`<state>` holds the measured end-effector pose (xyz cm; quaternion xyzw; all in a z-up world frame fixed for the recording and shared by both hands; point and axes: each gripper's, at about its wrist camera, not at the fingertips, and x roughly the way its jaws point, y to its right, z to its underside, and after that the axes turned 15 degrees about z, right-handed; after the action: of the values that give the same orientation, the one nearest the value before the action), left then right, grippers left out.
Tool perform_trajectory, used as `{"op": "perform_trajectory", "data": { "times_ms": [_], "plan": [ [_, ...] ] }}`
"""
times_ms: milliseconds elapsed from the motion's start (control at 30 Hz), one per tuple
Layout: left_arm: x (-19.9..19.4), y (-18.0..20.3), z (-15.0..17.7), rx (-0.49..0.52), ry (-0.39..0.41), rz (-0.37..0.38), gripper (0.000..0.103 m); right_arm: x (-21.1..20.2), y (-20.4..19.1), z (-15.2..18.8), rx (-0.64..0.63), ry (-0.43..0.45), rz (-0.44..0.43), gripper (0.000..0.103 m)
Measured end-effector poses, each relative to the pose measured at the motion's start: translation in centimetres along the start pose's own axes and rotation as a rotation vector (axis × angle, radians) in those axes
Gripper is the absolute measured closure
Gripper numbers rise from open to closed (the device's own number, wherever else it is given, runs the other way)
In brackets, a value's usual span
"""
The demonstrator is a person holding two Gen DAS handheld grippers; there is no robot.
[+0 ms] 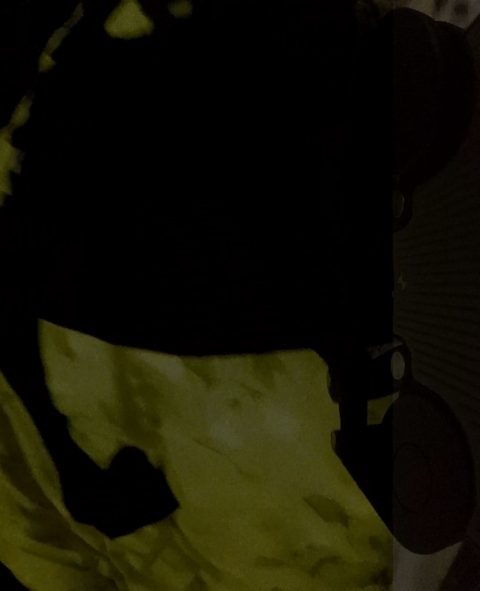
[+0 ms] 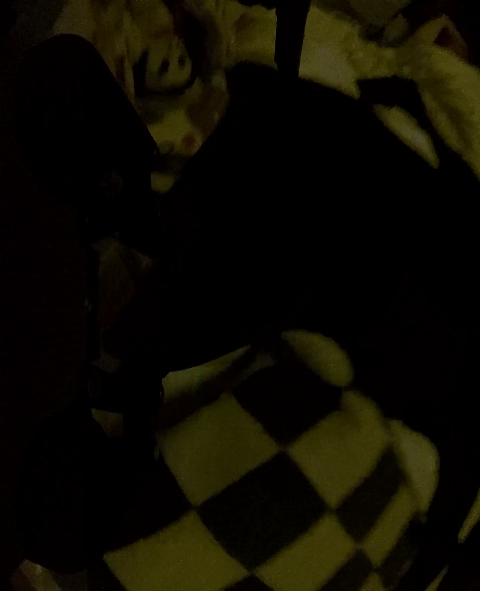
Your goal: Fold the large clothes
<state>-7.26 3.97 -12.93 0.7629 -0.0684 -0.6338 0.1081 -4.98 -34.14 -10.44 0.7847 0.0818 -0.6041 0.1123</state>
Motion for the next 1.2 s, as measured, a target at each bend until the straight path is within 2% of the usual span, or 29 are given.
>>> {"op": "perform_trajectory", "data": {
  "times_ms": [67,133,233,333,433,500,633,667,800,900,967,1067,1200],
  "plan": [
    [0.6,-1.2,0.4,-0.032,-0.027,-0.029,0.000,1.6,0.8,0.3,0.031,-0.081,0.048,0.033],
    [0.0,-2.6,0.8,-0.105,-0.012,0.013,0.000,2.5,2.0,0.8,0.104,-0.136,0.062,0.035],
    [-1.5,-4.1,1.4,-0.189,0.008,0.033,0.000,1.3,3.2,1.2,0.177,-0.123,0.021,0.033],
    [-3.3,-4.9,1.6,-0.242,0.050,-0.017,0.000,-0.6,3.4,1.0,0.191,-0.084,-0.017,0.033],
    [-5.3,-4.7,1.1,-0.248,0.125,-0.075,0.000,-2.9,3.6,0.0,0.200,-0.016,-0.058,0.031],
    [-6.0,-4.0,0.1,-0.220,0.162,-0.101,0.000,-4.4,4.0,-1.2,0.227,0.041,-0.083,0.031],
    [-5.8,-2.7,-3.6,-0.136,0.202,-0.087,0.000,-6.7,5.5,-4.6,0.278,0.171,-0.141,0.035],
    [-5.6,-2.4,-4.7,-0.114,0.209,-0.083,0.000,-7.0,5.8,-5.8,0.290,0.200,-0.149,0.039],
    [-4.1,-1.2,-9.3,0.006,0.219,-0.068,0.000,-6.0,6.7,-11.1,0.375,0.259,-0.186,0.044],
    [-2.1,0.1,-13.2,0.121,0.214,-0.082,0.000,-3.6,6.3,-14.9,0.401,0.285,-0.158,0.044],
    [-0.9,0.6,-15.7,0.165,0.198,-0.078,0.000,-1.9,5.6,-17.4,0.374,0.281,-0.135,0.044],
    [1.1,1.3,-19.5,0.200,0.191,-0.013,0.000,1.1,3.2,-20.9,0.300,0.242,-0.118,0.044],
    [4.7,2.7,-24.7,0.292,0.163,0.074,0.000,5.3,-0.7,-25.7,0.109,0.194,-0.063,0.045]
  ]
}}
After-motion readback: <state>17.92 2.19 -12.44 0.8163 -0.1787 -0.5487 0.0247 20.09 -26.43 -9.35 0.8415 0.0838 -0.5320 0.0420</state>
